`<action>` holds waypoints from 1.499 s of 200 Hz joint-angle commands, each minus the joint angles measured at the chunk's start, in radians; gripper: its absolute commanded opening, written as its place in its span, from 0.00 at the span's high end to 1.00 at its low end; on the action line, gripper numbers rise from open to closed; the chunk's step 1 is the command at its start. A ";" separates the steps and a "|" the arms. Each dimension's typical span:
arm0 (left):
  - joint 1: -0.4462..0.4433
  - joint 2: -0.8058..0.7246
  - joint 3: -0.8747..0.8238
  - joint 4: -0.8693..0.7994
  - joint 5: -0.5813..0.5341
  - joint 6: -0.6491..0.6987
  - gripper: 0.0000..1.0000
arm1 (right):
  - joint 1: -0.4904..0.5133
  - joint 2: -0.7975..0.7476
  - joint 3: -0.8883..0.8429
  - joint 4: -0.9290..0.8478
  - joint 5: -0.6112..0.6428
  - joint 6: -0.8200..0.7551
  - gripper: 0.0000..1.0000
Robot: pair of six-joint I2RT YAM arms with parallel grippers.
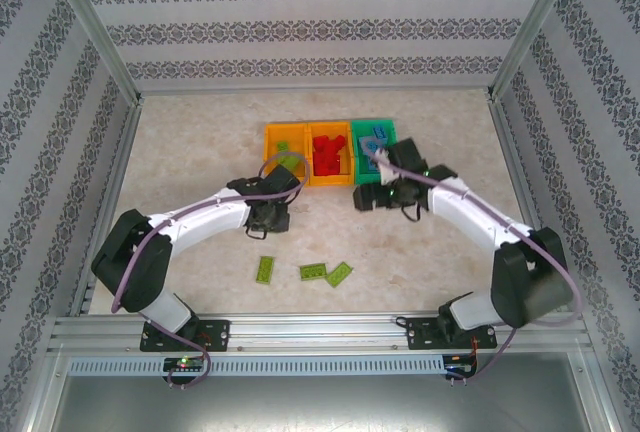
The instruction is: Sort the legos into containers by color
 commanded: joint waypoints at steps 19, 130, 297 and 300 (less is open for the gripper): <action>0.094 0.091 0.228 -0.048 -0.006 0.135 0.81 | 0.142 -0.187 -0.267 0.194 -0.008 0.038 0.08; 0.250 0.536 0.757 -0.128 0.182 0.247 0.79 | 0.541 -0.282 -0.405 0.192 0.158 0.159 0.02; 0.259 0.282 0.532 -0.037 0.188 0.180 0.32 | 0.674 0.074 -0.228 0.163 0.234 0.118 0.05; 0.260 0.275 0.524 -0.036 0.187 0.179 0.32 | 0.675 0.081 -0.224 0.157 0.241 0.120 0.05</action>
